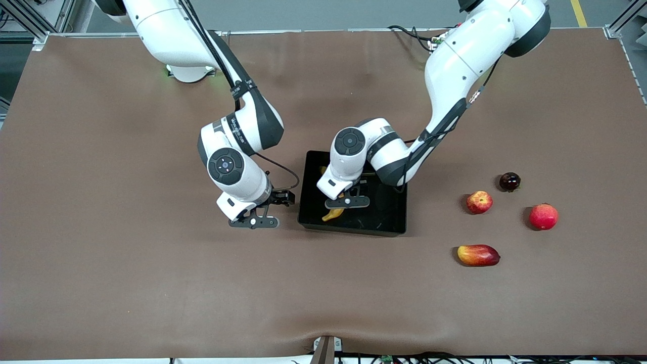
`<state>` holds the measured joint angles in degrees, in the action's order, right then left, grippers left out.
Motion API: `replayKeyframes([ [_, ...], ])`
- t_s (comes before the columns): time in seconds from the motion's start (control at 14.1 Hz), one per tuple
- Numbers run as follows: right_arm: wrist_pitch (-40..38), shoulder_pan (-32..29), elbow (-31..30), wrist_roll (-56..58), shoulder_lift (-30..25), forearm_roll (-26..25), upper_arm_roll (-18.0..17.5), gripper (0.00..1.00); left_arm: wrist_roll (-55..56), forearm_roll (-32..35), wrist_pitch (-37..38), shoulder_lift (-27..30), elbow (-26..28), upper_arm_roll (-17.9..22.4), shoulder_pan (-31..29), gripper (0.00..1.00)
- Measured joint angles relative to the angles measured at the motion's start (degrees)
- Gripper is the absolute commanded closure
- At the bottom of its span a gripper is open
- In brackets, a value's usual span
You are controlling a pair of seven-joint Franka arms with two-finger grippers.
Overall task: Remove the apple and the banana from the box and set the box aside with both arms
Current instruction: 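Reach the left gripper into the tray and grasp the yellow banana, then carry the banana out with the left gripper while the right gripper grips the tray rim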
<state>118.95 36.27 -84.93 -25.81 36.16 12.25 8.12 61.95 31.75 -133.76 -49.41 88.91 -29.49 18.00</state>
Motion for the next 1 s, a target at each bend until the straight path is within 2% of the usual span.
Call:
replayKeyframes([
  [0.07,0.00,0.00,0.00,0.00,0.00,0.00,0.00,0.00,0.00,0.33,-0.19,-0.42,0.00,0.00,0.14,0.17],
  [0.14,-0.01,0.00,0.00,0.00,0.00,0.00,0.00,0.00,0.00,0.51,-0.34,-0.72,0.00,0.00,0.23,0.39],
  [0.28,-0.01,0.00,0.01,0.00,0.00,0.00,0.00,0.00,0.00,0.74,-0.49,-0.99,-0.01,0.01,0.27,0.97],
  [0.36,-0.01,0.00,0.01,0.00,0.00,0.00,0.00,0.00,0.00,0.75,-0.53,-1.00,-0.02,0.02,0.27,1.00],
  [0.71,-0.02,0.00,0.01,0.00,0.00,0.00,0.00,0.00,0.00,0.85,-0.05,-0.66,-1.08,0.05,0.05,1.00],
  [1.0,-0.02,0.00,0.04,-0.01,0.00,0.00,-0.01,0.00,0.04,0.85,6.44,3.43,-2.09,0.07,-0.64,1.00],
])
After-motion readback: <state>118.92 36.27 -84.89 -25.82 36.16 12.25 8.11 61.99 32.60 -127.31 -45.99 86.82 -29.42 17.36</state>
